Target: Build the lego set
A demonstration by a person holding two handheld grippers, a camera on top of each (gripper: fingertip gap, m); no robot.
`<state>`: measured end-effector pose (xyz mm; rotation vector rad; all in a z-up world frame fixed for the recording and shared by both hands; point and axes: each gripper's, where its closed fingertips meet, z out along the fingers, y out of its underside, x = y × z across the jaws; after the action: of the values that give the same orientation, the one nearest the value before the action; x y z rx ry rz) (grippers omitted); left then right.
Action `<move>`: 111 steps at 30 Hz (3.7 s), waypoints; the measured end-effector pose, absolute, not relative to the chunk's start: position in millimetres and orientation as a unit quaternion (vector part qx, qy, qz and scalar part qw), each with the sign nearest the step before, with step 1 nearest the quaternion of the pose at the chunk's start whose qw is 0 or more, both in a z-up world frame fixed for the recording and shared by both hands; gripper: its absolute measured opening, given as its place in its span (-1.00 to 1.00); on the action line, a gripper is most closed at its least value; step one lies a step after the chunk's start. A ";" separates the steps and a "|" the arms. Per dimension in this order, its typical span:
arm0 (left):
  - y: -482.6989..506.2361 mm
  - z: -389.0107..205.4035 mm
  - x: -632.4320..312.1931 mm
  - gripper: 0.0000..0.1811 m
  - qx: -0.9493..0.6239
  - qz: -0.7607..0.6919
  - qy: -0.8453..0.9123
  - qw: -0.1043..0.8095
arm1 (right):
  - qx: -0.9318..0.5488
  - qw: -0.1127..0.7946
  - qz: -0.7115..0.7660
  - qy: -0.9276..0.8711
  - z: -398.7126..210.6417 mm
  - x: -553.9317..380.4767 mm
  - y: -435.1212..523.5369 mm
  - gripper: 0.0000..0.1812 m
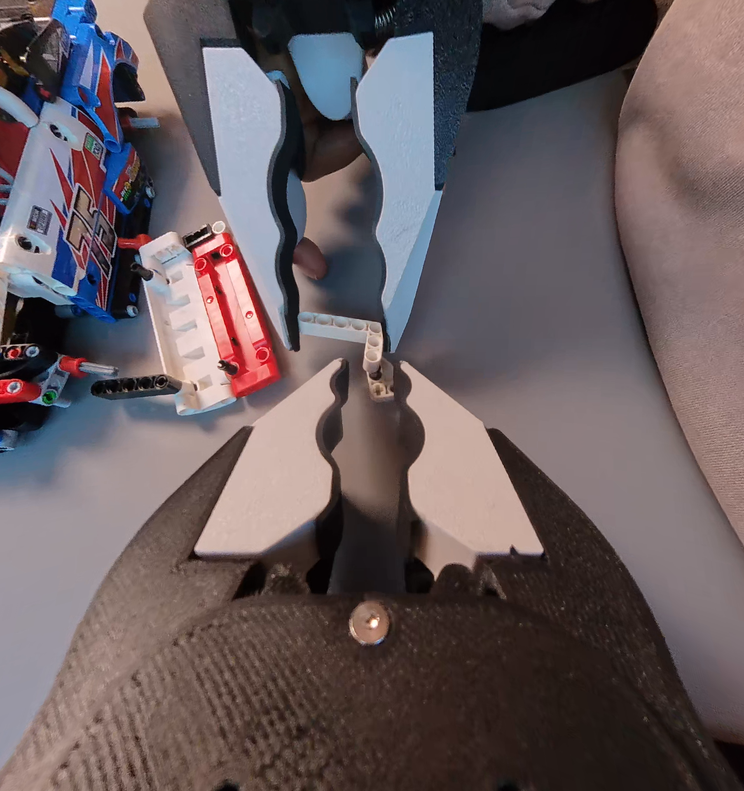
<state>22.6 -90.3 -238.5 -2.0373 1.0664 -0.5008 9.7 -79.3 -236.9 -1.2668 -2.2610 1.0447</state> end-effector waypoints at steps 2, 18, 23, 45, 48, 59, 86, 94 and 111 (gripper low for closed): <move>-91.5 -233.7 26.2 -0.80 -0.795 -0.213 0.413 0.389 | -0.451 0.174 0.365 -0.796 -237.1 9.2 -79.2 -0.58; -91.1 -233.2 24.2 -0.94 -0.799 -0.166 0.415 0.403 | -0.429 0.168 0.347 -0.817 -236.7 8.9 -81.6 -0.57; -92.8 -233.7 21.4 -0.94 -0.801 -0.157 0.401 0.415 | -0.395 0.185 0.350 -0.829 -237.9 11.4 -81.8 -0.52; -95.1 -229.8 21.1 -0.94 -0.812 -0.173 0.383 0.405 | -0.392 0.170 0.321 -0.845 -239.0 7.0 -83.1 -0.59; -95.7 -230.8 21.3 -0.94 -0.821 -0.177 0.375 0.392 | -0.393 0.170 0.321 -0.845 -239.4 7.2 -83.7 -0.59; -97.5 -239.6 20.3 -0.93 -0.826 -0.174 0.375 0.382 | -0.391 0.171 0.295 -0.855 -247.6 6.2 -84.2 -0.59; -102.0 -247.1 20.2 -0.83 -0.843 -0.124 0.381 0.359 | -0.433 0.238 0.308 -0.813 -231.3 34.4 -60.5 -0.58; -89.7 -240.3 3.4 -0.84 -0.839 -0.089 0.364 0.395 | -0.410 0.278 0.248 -0.833 -223.1 17.9 -17.3 -0.59; -80.7 -221.0 -31.9 -0.83 -0.832 -0.077 0.293 0.465 | -0.443 0.249 0.201 -0.837 -243.4 38.5 -65.6 -0.82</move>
<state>-31.9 -80.7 -221.0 -2.0430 0.7204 -0.1885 38.5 -65.6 -243.4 -1.2078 -2.2807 0.5483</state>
